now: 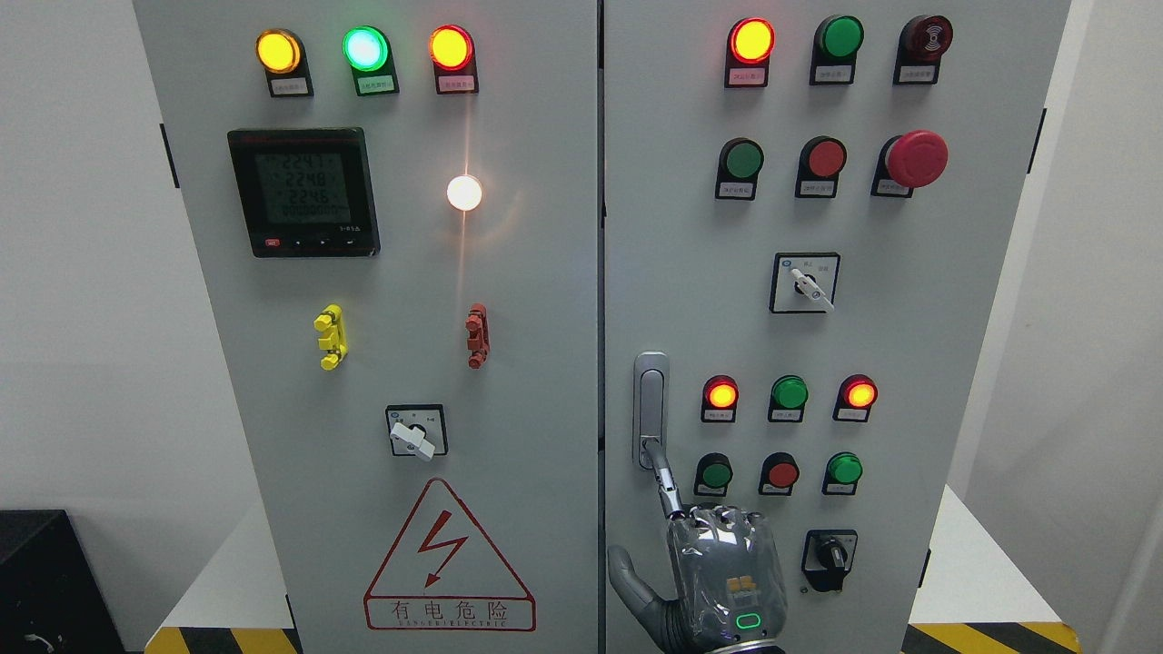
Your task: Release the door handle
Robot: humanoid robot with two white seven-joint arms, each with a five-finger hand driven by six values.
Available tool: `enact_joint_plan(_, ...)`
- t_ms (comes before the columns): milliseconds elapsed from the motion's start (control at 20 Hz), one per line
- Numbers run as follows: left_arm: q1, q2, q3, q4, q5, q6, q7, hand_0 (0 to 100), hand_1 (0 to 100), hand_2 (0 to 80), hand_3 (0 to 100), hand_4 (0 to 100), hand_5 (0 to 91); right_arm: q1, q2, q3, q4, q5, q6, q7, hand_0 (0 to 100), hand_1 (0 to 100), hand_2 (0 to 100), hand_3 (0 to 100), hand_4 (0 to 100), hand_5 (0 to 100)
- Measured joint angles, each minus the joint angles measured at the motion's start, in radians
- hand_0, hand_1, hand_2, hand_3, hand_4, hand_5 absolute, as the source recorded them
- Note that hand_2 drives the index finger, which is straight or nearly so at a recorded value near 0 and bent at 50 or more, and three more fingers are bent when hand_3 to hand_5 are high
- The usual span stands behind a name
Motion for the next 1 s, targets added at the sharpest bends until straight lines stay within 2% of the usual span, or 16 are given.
enact_joint_plan(1002,0.000,0.000,0.000,0.000,0.000,0.000,0.000,12,56,0.0,0,0,0.0,0.005,0.001,0.004,0.048,0.000,-0.005,-0.001,35,25,4,100,100,100)
